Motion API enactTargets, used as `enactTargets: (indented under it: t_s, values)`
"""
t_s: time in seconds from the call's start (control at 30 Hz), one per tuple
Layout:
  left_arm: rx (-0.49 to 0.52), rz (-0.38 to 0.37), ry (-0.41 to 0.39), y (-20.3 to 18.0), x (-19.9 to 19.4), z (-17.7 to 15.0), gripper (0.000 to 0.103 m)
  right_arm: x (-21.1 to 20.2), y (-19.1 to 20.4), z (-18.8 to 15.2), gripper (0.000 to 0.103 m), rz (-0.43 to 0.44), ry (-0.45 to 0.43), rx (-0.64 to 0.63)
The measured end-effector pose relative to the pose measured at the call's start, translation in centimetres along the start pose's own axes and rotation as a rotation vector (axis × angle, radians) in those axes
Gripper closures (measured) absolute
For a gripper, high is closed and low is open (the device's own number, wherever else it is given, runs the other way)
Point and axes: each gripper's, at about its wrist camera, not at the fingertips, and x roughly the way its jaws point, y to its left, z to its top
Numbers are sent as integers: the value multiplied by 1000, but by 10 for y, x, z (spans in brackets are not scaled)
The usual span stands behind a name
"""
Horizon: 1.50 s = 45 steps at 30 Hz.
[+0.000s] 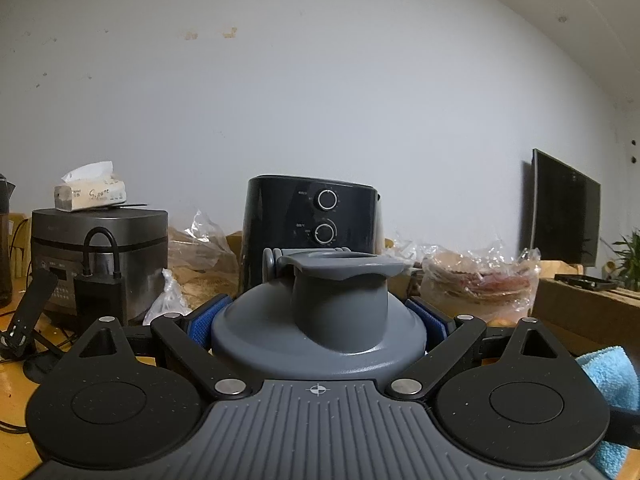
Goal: Clean container
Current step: 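Lift the shaker bottle with the left tool away from the cloth, then carry the bottle with the left tool toward the table beside the air fryer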
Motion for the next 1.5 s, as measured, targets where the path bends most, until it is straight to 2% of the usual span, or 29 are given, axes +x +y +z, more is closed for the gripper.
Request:
enactTargets:
  t_s: [0.7,1.5]
  values:
    - [37,67,-5,17,-8,15,9,-3,-3,1,82,-4,-16,-4]
    - [34,50,-7,18,20,15,9,-5,-3,0,81,2,-9,0]
